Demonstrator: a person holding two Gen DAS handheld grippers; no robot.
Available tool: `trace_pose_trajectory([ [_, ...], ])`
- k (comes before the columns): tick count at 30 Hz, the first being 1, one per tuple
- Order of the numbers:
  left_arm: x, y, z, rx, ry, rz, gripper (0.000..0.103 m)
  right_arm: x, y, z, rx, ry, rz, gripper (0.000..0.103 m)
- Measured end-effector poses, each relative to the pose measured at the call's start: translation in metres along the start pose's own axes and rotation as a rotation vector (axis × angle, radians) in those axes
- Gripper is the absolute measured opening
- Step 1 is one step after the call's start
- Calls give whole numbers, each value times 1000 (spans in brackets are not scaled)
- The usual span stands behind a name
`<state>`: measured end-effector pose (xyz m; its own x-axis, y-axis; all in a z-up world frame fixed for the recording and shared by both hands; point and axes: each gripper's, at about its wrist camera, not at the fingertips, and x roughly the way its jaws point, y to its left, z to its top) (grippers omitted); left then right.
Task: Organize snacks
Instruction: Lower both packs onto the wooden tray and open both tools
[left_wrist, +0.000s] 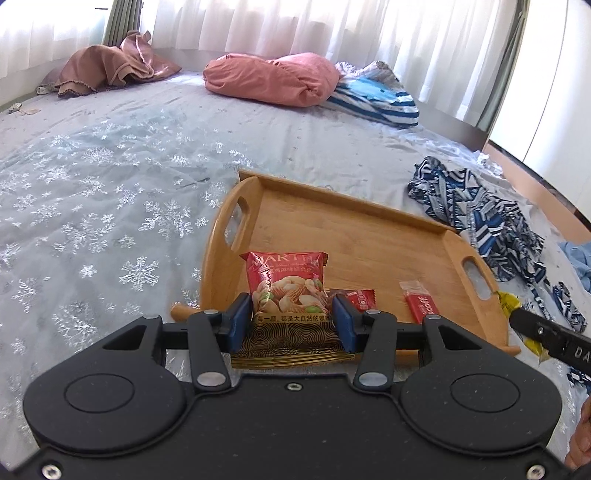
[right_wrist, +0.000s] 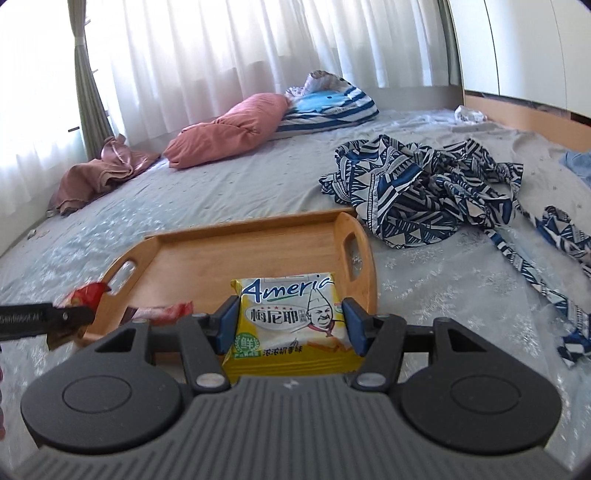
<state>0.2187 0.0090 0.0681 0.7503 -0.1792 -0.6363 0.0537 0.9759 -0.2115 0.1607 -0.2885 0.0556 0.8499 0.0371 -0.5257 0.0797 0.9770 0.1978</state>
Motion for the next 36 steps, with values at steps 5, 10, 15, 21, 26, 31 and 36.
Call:
trace_pose_trajectory([
  [5, 25, -2, 3, -4, 17, 15, 46, 32, -3, 8, 3, 28, -16, 62],
  [10, 42, -5, 0, 14, 7, 47, 46, 60, -5, 7, 16, 67, -24, 62],
  [15, 53, -9, -3, 38, -1, 48, 46, 78, -3, 5, 1, 89, -35, 62],
  [21, 60, -17, -5, 103, -18, 83, 46, 92, -3, 1, 5, 105, -52, 62],
  [26, 66, -19, -5, 110, -22, 91, 46, 99, -1, 0, -6, 106, -56, 62],
  [31, 71, -22, -2, 117, -20, 87, 46, 101, 0, 2, -8, 108, -58, 62],
  [36, 78, -22, -2, 103, -12, 94, 46, 104, -1, 3, -1, 108, -59, 62],
])
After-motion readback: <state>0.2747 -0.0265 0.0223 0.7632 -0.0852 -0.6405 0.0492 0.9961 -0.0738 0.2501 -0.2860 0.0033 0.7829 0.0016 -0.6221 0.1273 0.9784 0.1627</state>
